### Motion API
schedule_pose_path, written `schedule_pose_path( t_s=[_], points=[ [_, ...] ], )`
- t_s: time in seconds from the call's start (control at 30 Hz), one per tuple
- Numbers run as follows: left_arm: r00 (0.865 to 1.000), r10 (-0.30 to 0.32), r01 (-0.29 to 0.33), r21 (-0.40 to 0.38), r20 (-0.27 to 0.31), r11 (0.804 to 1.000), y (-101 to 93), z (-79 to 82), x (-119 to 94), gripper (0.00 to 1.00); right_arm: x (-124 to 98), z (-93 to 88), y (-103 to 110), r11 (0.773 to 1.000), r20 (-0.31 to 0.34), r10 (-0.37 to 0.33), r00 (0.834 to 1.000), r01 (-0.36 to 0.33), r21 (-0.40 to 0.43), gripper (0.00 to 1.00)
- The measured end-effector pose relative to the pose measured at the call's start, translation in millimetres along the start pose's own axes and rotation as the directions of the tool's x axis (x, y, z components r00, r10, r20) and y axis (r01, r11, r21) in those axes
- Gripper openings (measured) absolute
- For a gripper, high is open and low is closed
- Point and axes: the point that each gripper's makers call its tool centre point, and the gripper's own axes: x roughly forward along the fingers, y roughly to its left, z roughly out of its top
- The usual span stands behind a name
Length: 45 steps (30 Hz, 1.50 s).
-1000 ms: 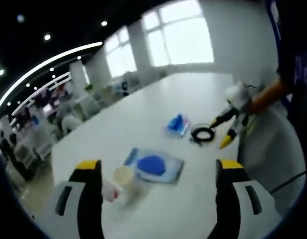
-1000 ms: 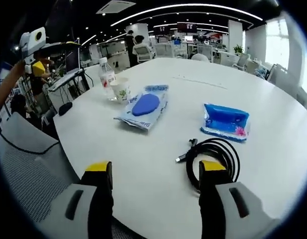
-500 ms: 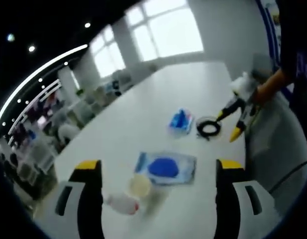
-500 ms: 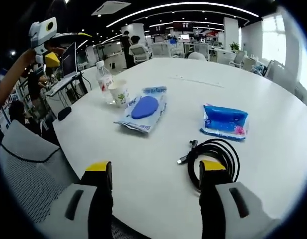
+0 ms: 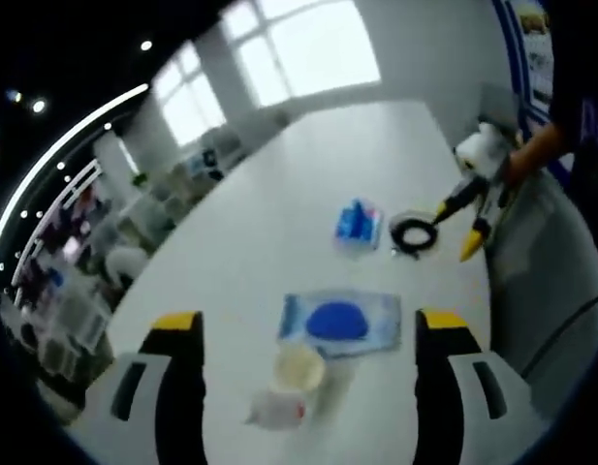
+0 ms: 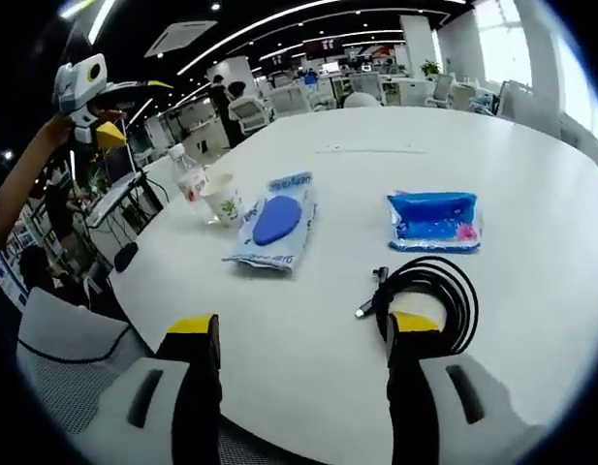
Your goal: Arrange the tabletop items into an orderly group along one side of the table until the central work area is clear of visible clutter.
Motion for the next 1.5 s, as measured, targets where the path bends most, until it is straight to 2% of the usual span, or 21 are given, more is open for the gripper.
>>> schedule_pose_path(
  t_s=[0.13, 0.33, 0.6, 0.7, 0.8, 0.93, 1.07, 1.23, 1.3, 1.43, 1.5],
  points=[
    [1.0, -0.005, 0.006, 0.025, -0.023, 1.0, 9.5, 3.0, 6, 0.84, 3, 1.8, 4, 0.998, 0.014, -0.007, 1.0, 0.006, 0.066, 0.7],
    [0.998, -0.036, 0.038, 0.047, -0.044, 0.998, 16.1, 8.1, 16, 0.82, 8, 4.6, 10, 0.995, 0.026, -0.023, 0.999, 0.02, 0.1, 0.69],
    [0.994, -0.068, 0.073, 0.061, -0.083, 0.995, 24.7, 4.0, 34, 0.8, 14, 2.1, 16, 0.985, 0.027, -0.039, 0.999, 0.034, 0.169, 0.68],
    [0.993, -0.062, 0.068, 0.063, -0.102, 0.996, 32.0, 2.0, 42, 0.8, 17, 2.8, 21, 0.98, 0.036, -0.044, 0.998, 0.036, 0.194, 0.67],
    [0.989, -0.066, 0.077, 0.079, -0.133, 0.994, 38.0, 0.6, 50, 0.76, 20, 6.6, 28, 0.956, 0.071, -0.04, 0.997, 0.017, 0.294, 0.67],
    [0.984, -0.066, 0.08, 0.08, -0.163, 0.994, 45.3, -1.2, 57, 0.73, 22, 9.0, 32, 0.935, 0.092, -0.038, 0.995, 0.003, 0.354, 0.64],
    [0.977, -0.078, 0.096, 0.086, -0.2, 0.992, 49.3, -6.8, 65, 0.71, 26, 9.8, 36, 0.927, 0.097, -0.041, 0.994, 0.002, 0.376, 0.61],
    [0.958, -0.114, 0.142, 0.088, -0.264, 0.986, 48.9, -22.5, 83, 0.68, 35, 9.4, 45, 0.918, 0.094, -0.034, 0.995, -0.007, 0.397, 0.61],
    [0.949, -0.124, 0.155, 0.089, -0.289, 0.984, 48.9, -29.4, 90, 0.67, 38, 8.0, 47, 0.912, 0.092, -0.036, 0.995, -0.005, 0.41, 0.61],
    [0.925, -0.145, 0.188, 0.092, -0.35, 0.978, 47.6, -44.6, 103, 0.62, 46, 1.5, 50, 0.885, 0.082, -0.04, 0.996, -0.003, 0.466, 0.61],
    [0.917, -0.149, 0.196, 0.092, -0.371, 0.976, 47.3, -50.1, 109, 0.6, 50, -1.3, 51, 0.88, 0.078, -0.041, 0.996, -0.001, 0.476, 0.61]
  ],
)
